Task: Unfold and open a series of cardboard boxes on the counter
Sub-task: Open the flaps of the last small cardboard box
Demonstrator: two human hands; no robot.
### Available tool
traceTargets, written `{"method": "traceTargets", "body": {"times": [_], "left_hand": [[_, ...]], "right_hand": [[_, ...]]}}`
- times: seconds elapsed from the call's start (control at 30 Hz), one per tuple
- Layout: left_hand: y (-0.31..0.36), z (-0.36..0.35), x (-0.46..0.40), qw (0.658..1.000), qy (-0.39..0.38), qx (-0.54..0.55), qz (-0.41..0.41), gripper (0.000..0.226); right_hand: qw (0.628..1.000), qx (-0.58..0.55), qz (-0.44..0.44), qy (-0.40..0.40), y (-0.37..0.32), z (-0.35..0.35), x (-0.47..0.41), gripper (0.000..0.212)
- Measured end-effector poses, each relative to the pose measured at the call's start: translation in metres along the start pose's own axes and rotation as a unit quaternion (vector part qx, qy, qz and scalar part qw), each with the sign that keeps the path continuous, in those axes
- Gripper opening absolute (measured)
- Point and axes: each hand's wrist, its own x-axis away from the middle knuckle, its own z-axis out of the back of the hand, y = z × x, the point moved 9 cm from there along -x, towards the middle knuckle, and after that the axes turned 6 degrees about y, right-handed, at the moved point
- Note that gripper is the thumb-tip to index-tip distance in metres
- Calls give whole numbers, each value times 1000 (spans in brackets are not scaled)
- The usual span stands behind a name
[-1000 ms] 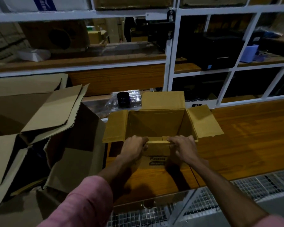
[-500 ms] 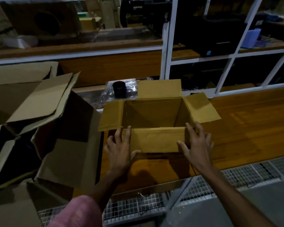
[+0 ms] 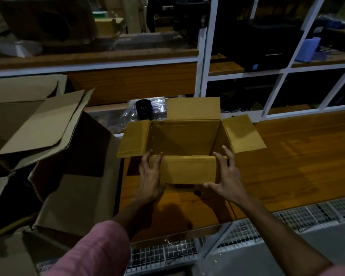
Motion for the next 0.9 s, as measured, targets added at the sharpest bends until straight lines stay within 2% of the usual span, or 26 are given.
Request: {"method": "traceTargets", "body": {"times": [0.17, 0.4, 0.63, 0.9], "left_hand": [[11, 18, -8, 999, 43, -18, -8, 111], [63, 75, -37, 988, 126, -44, -76, 106], [118, 163, -73, 963, 213, -52, -155, 102], [149, 279, -88, 929, 306, -108, -180, 106]], "right_hand": [[999, 32, 14, 22, -4, 9, -11, 115], [990, 55, 44, 123, -22, 71, -37, 114], [966, 75, 107, 224, -65, 159, -82, 117], [944, 62, 184, 267, -140, 230, -128, 118]]}}
